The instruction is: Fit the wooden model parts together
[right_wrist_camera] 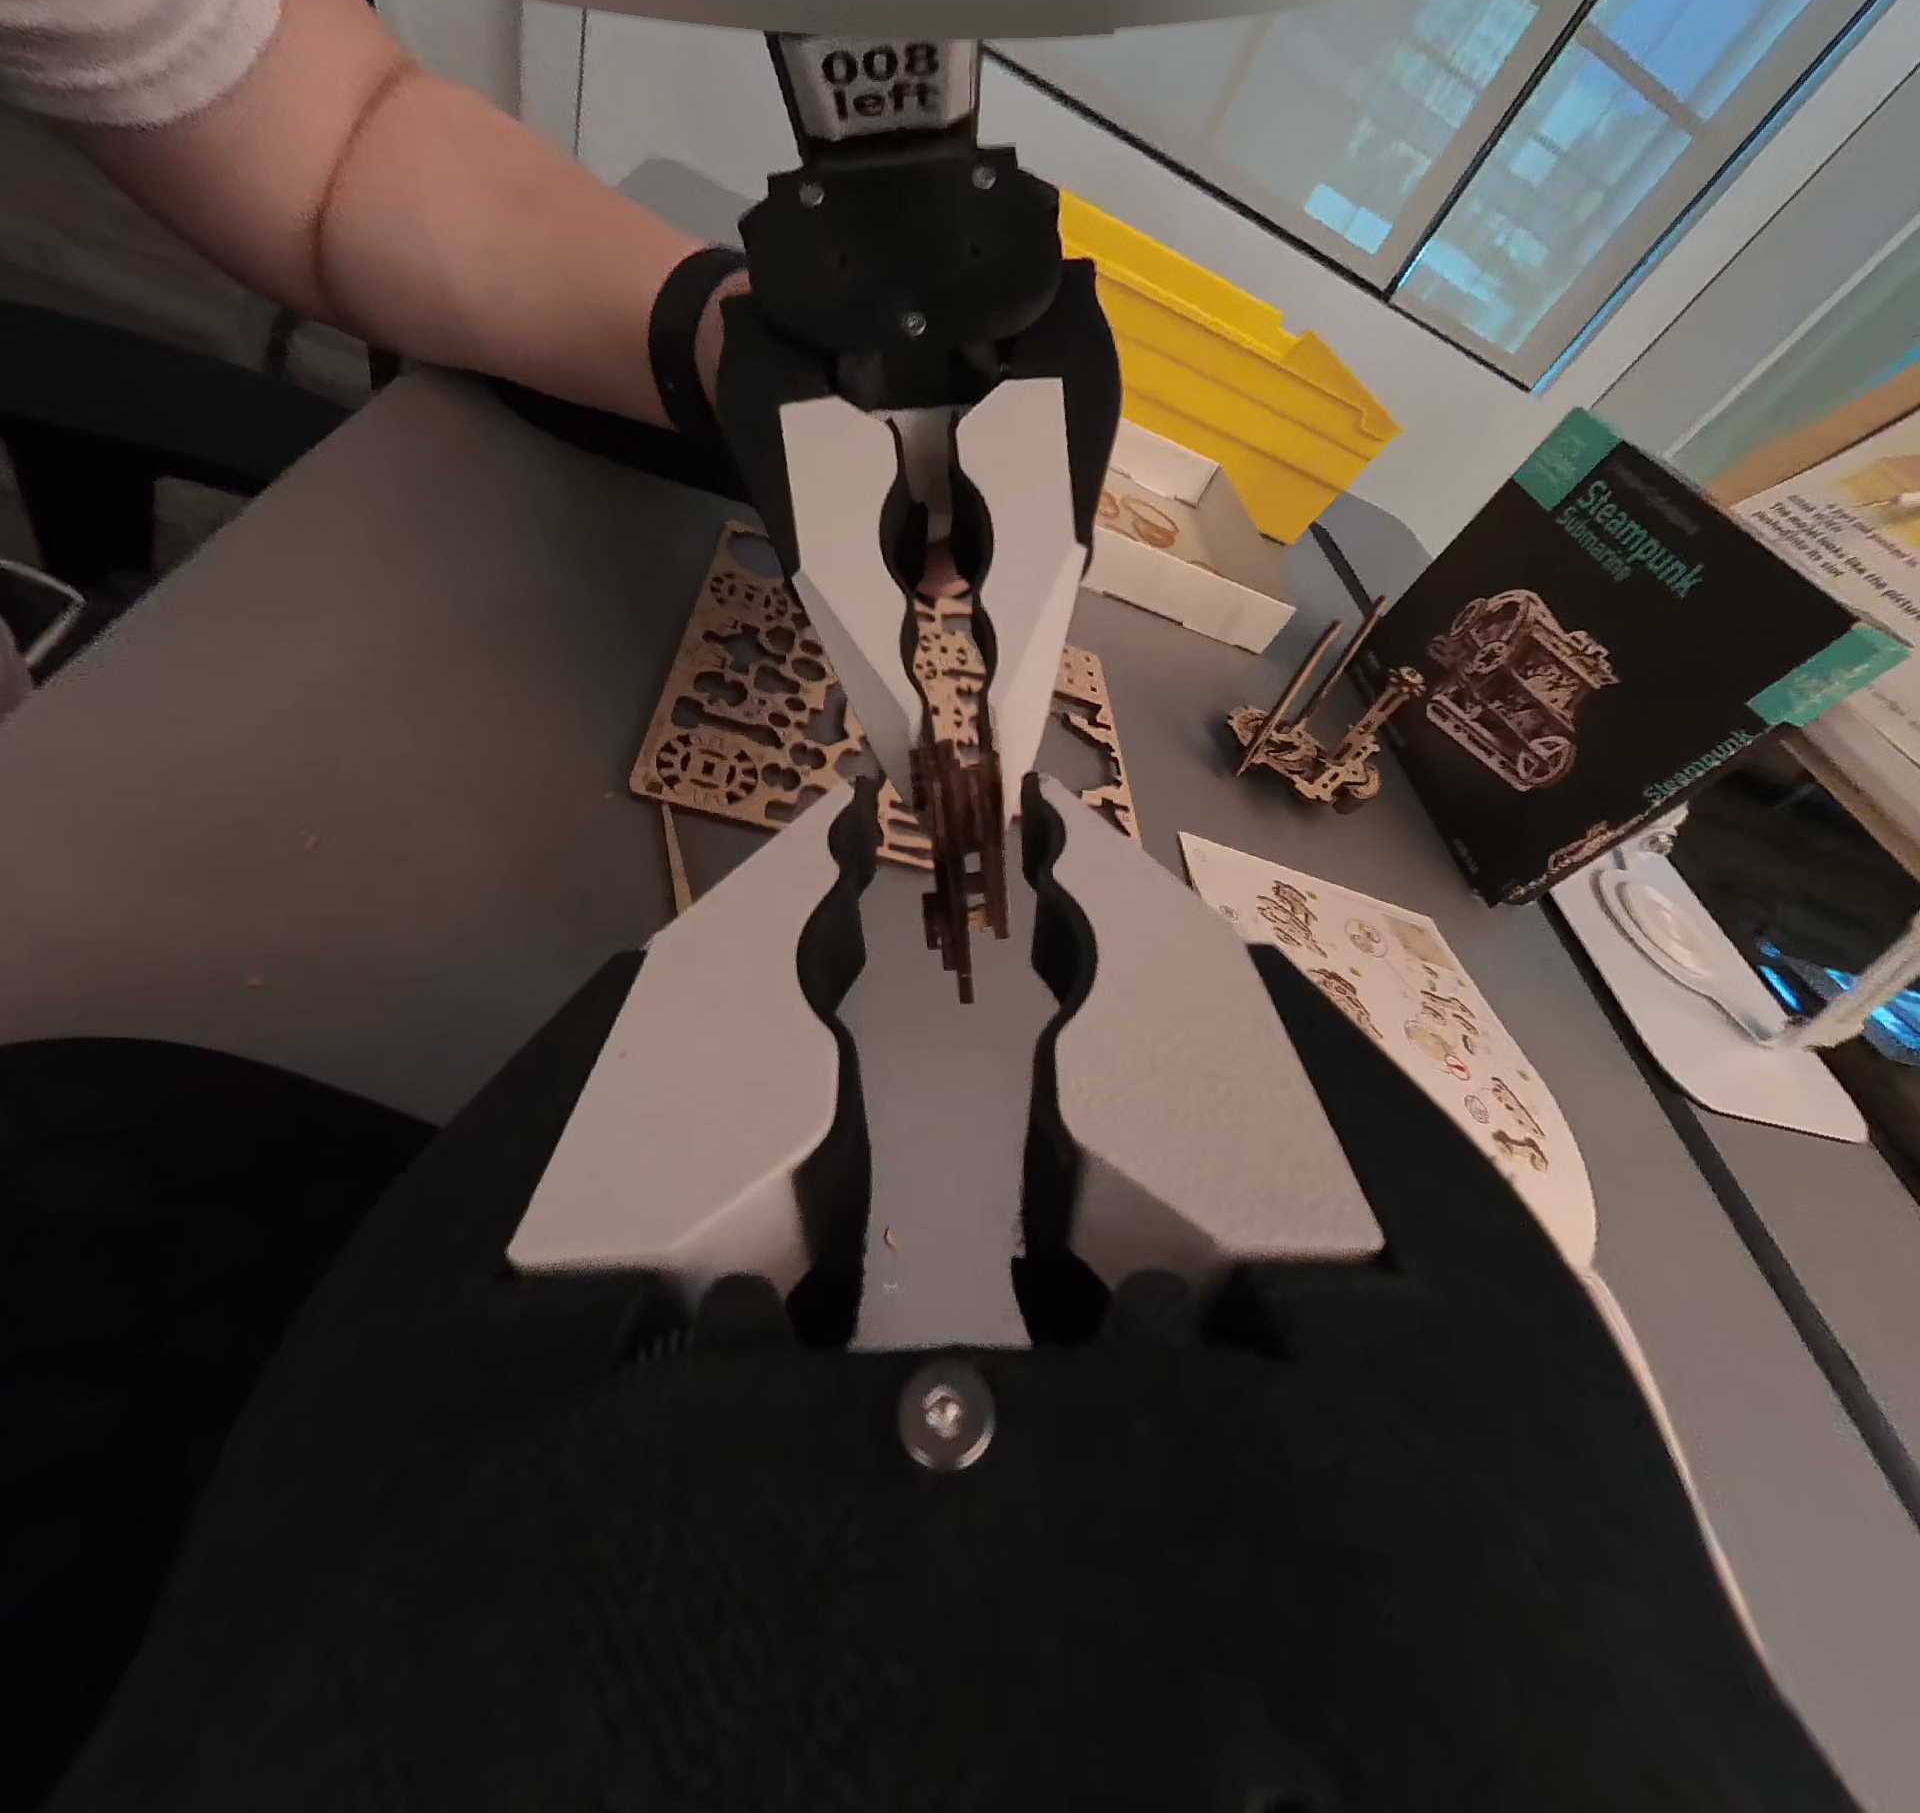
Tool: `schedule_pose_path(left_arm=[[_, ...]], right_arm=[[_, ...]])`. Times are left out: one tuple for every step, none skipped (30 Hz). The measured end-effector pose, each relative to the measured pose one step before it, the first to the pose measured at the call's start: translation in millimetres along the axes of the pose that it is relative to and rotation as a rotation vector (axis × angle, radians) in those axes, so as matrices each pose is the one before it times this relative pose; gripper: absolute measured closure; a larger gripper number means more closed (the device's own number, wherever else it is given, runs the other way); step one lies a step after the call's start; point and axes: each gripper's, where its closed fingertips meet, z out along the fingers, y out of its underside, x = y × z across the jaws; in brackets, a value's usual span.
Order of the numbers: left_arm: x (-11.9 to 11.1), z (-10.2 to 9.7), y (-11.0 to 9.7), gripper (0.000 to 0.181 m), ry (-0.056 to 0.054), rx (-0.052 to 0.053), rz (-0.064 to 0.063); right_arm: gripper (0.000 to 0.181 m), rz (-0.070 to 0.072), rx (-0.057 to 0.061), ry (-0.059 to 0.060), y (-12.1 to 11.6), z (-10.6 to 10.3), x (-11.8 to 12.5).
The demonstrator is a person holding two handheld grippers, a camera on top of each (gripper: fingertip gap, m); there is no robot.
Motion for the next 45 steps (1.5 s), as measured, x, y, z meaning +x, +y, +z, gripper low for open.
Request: schedule_pose_path(left_arm=[[0.95,0.44,0.35,0.173,0.0001,-0.0055,0.0101],[1.01,0.54,0.64,0.173,0.0010,-0.0066,0.0107],[1.67,0.84,1.47,0.173,0.0037,-0.0105,0.0130],[2.35,1.24,1.87,0.173,0.0074,-0.0129,0.0152],[1.22,0.98,1.33,0.173,0.0000,-0.0089,0.0134],[0.22,0.55,0.83,0.173,-0.0038,-0.0056,0.0095],[0.66,0.09,0.02,0.173,0.0031,0.0001,0.0005],[0.86,-0.20,-0.27,0.173,0.0084,0.0008,-0.0058],[0.38,-0.07,-0.03,0.173,0.0033,0.0008,-0.0015],[0.68,-0.02,0.21,0.173,0.0030,0.0003,0.0058],[1.16,0.19,0.14,0.173,0.0043,-0.0003,0.0069],[0.44,0.57,0.29,0.173,0.0002,-0.0032,0.0033],[0.84,0.49,0.08,0.173,0.0024,-0.0012,0.0008],[0.99,0.27,0.07,0.173,0.0044,0.0000,0.0007],[0.04,0.04,-0.05,0.173,-0.0002,0.0012,0.0001],[0.17,-0.47,-0.62,0.173,0.0035,0.0048,-0.0024],[1.16,-0.33,-0.39,0.173,0.0110,0.0031,-0.0049],[0.73,0.06,-0.04,0.173,0.0080,0.0017,-0.0064],[0.93,0.40,0.38,0.173,0.0059,-0.0007,-0.0022],[1.61,0.89,0.97,0.173,0.0082,-0.0048,0.0015],[1.15,1.14,1.59,0.173,0.0036,-0.0092,0.0022],[0.26,0.77,1.51,0.172,-0.0010,-0.0082,0.0045],[1.04,0.27,1.40,0.173,0.0065,-0.0064,0.0031],[0.84,0.30,1.19,0.173,0.0076,-0.0059,-0.0037],[0.25,0.49,0.85,0.173,0.0043,-0.0024,-0.0071],[0.82,0.40,0.71,0.173,0.0075,-0.0013,-0.0071],[-0.34,0.60,0.64,0.173,-0.0004,0.0009,-0.0094],[-0.74,-0.12,0.72,0.172,-0.0032,0.0029,-0.0091],[0.44,-0.78,0.71,0.172,0.0054,0.0018,-0.0052],[-2.13,-1.19,-0.36,0.171,-0.0110,0.0025,-0.0032],[-1.91,-1.96,-2.55,0.163,-0.0087,0.0143,0.0017],[-0.74,-2.38,-3.57,0.160,-0.0010,0.0199,-0.0016],[0.97,-2.09,-3.88,0.159,0.0093,0.0207,-0.0031],[1.87,-1.43,-3.14,0.159,0.0137,0.0182,-0.0046],[0.33,-0.68,-1.00,0.160,0.0025,0.0070,-0.0005],[-0.52,-0.39,0.53,0.160,-0.0029,-0.0020,0.0056],[-0.63,-0.10,1.70,0.160,-0.0033,-0.0086,0.0048],[-0.46,-0.08,0.93,0.160,-0.0019,-0.0042,0.0006],[1.11,-0.07,-0.18,0.161,0.0086,0.0020,-0.0043],[1.48,-0.33,-0.19,0.164,0.0115,-0.0010,-0.0026],[-0.71,-0.64,0.75,0.165,-0.0051,-0.0076,0.0058],[-2.63,-0.96,0.91,0.165,-0.0169,-0.0084,0.0086],[-1.64,-0.75,-0.06,0.165,-0.0103,-0.0004,0.0038],[-0.41,-0.21,-1.71,0.165,-0.0022,0.0097,-0.0050],[-0.96,0.30,-2.14,0.164,-0.0078,0.0105,-0.0079]], right_arm=[[0.157,-0.0162,-0.0362,0.0004,3.80,2.77,-2.20],[0.158,-0.0166,-0.0402,0.0044,5.06,2.77,-1.52],[0.162,-0.0196,-0.0224,0.0141,2.88,1.75,0.02],[0.166,-0.0169,-0.0104,0.0046,1.25,0.66,-0.84],[0.166,-0.0037,-0.0132,-0.0044,1.49,0.63,-1.18],[0.166,0.0015,-0.0114,-0.0015,1.09,0.25,-0.22],[0.166,-0.0020,-0.0009,-0.0041,-0.65,0.21,-1.14],[0.165,-0.0015,0.0053,-0.0050,-1.92,0.45,-1.52],[0.164,0.0028,-0.0047,0.0009,-0.62,0.57,-0.55],[0.165,-0.0001,-0.0019,-0.0021,-0.64,0.13,-0.81],[0.166,0.0010,-0.0043,-0.0051,0.40,0.03,-0.88],[0.165,0.0007,-0.0069,-0.0017,0.87,-0.15,-0.20],[0.165,-0.0030,-0.0038,-0.0044,0.32,-0.04,-0.81],[0.166,0.0037,-0.0075,-0.0046,0.45,0.03,-0.63],[0.166,0.0079,-0.0045,0.0026,-0.17,-0.03,0.39],[0.166,0.0086,0.0021,-0.0013,-0.94,-0.06,-0.12],[0.166,0.0070,-0.0009,-0.0098,-0.20,-0.04,-1.08],[0.166,0.0035,-0.0010,-0.0054,0.08,-0.06,-0.42],[0.167,-0.0004,-0.0030,-0.0056,0.73,0.23,-0.72],[0.167,-0.0007,-0.0075,-0.0098,1.51,0.48,-1.37],[0.167,-0.0020,-0.0114,-0.0022,1.85,0.94,-0.61],[0.167,-0.0061,-0.0060,0.0042,1.12,1.11,-0.25],[0.167,-0.0061,-0.0021,-0.0031,1.03,1.15,-1.08],[0.167,0.0066,-0.0030,-0.0036,1.13,0.82,-0.30],[0.167,0.0111,-0.0003,-0.0040,0.80,0.52,0.13],[0.167,0.0066,-0.0020,-0.0112,1.20,0.36,-0.70],[0.167,0.0033,0.0004,0.0012,0.80,0.24,0.86],[0.166,0.0122,0.0067,-0.0030,0.55,0.72,0.47],[0.166,0.0196,0.0089,-0.0140,0.11,0.66,-0.67],[0.166,0.0101,0.0192,0.0174,-1.47,-0.65,3.30],[0.166,0.0124,0.0108,0.0005,-0.80,-0.63,1.23],[0.166,0.0144,-0.0064,-0.0047,1.07,-0.03,0.56],[0.166,0.0066,0.0022,0.0071,0.38,0.00,1.46],[0.166,0.0068,-0.0019,-0.0116,0.92,0.37,-1.35],[0.166,0.0030,-0.0104,-0.0066,2.10,0.95,-0.77],[0.166,-0.0114,-0.0072,0.0110,1.82,0.68,1.11],[0.166,-0.0138,-0.0073,0.0011,1.40,0.65,-0.57],[0.166,-0.0110,-0.0123,0.0030,1.60,0.65,-0.34],[0.166,-0.0218,-0.0111,0.0122,1.20,0.56,0.35],[0.166,-0.0317,-0.0217,0.0157,2.33,0.71,0.35],[0.166,-0.0372,-0.0230,0.0169,2.39,0.89,0.25],[0.166,-0.0399,-0.0169,0.0199,1.49,0.72,0.46],[0.166,-0.0388,-0.0144,0.0228,0.72,0.76,0.71],[0.165,-0.0357,-0.0175,0.0170,0.89,0.85,-0.04],[0.165,-0.0266,-0.0155,0.0103,0.42,0.84,-0.80]])
